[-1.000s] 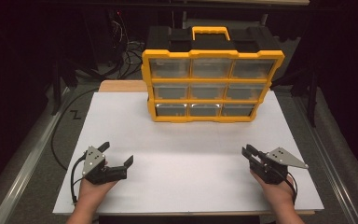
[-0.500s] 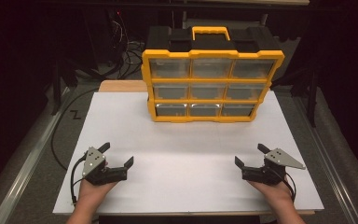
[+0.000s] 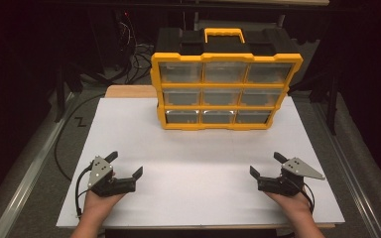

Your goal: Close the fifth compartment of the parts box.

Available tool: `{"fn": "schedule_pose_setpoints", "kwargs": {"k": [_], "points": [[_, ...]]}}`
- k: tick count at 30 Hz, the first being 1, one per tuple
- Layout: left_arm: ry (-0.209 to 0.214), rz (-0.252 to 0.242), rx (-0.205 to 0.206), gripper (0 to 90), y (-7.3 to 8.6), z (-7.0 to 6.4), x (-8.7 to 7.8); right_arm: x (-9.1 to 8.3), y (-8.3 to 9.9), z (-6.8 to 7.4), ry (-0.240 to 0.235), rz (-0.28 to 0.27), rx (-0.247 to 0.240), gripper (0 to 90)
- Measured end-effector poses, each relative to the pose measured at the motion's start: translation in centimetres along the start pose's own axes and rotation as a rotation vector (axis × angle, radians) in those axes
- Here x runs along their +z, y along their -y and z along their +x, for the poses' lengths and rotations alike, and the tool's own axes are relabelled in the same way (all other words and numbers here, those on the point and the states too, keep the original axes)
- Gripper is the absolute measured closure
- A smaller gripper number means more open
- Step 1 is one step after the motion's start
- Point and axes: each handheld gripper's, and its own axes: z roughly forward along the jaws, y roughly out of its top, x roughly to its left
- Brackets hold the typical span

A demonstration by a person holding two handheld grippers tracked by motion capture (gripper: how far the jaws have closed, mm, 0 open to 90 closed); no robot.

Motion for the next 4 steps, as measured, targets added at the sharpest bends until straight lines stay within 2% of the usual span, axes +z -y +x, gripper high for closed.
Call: {"fn": "schedule_pose_setpoints", "kwargs": {"k": [4], "points": [[0.001, 0.0, 0.0, 0.2, 0.0, 0.0, 0.0, 0.04, -0.01, 0.13, 0.004, 0.003, -0.006, 1.1]]}}
